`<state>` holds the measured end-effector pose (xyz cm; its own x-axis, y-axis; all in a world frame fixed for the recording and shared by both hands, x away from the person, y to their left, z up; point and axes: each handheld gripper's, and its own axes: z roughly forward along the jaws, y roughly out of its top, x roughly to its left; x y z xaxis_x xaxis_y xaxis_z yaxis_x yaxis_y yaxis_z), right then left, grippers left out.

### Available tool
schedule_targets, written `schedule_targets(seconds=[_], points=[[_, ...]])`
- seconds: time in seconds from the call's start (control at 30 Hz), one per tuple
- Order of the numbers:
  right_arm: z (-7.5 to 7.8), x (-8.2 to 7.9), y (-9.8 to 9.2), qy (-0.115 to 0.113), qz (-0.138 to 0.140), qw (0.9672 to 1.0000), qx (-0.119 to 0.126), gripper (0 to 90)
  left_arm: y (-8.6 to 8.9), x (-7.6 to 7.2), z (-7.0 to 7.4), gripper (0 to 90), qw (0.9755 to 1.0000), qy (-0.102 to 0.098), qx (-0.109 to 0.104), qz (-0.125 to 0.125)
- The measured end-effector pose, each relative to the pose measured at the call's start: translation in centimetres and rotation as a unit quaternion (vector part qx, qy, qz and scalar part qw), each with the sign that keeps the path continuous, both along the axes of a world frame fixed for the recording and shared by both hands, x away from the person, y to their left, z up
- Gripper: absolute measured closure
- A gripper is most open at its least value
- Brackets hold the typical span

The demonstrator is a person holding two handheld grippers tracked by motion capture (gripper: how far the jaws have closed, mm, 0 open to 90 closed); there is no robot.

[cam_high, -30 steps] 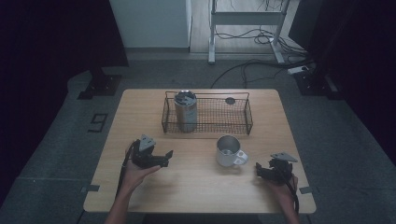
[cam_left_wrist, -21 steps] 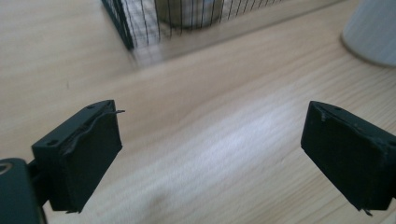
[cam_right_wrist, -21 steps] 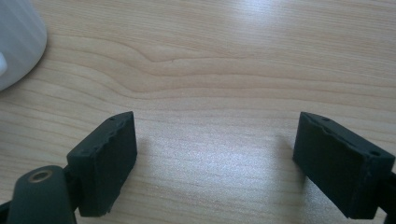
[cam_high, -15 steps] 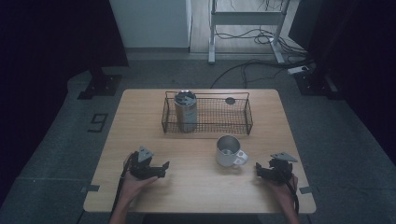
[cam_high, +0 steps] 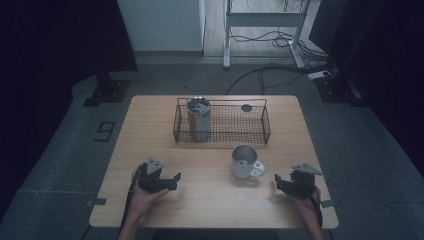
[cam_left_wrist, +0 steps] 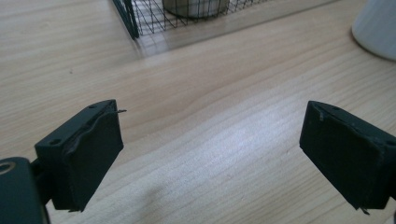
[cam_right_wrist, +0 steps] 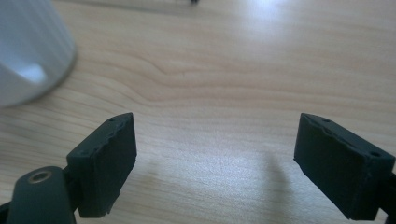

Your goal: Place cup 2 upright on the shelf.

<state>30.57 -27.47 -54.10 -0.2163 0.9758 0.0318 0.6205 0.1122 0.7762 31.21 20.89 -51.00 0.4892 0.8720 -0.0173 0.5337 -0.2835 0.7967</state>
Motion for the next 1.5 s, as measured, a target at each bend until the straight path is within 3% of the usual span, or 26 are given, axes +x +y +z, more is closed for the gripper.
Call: schedule_targets(seconds=[0.43,0.73,1.0,1.5], points=[[3.1,-1.1,1.1,-0.037,0.037,0.9978,0.040,12.9,-0.4,-0.3,0.3,6.3,0.9999,-0.001,-0.005,-0.015],[5.2,-1.9,2.9,-0.065,0.078,0.9933,0.055,12.8,-0.6,-0.3,0.1,6.6,0.9998,0.005,-0.003,-0.018],[5.9,-0.7,4.7,-0.055,0.113,0.9903,0.059,10.9,-0.7,-0.4,0.1,6.8,0.9997,0.007,-0.005,-0.021],[6.2,0.8,6.9,-0.052,0.135,0.9874,0.064,8.9,-1.1,-0.5,-0.2,7.0,0.9996,0.014,-0.002,-0.025]])
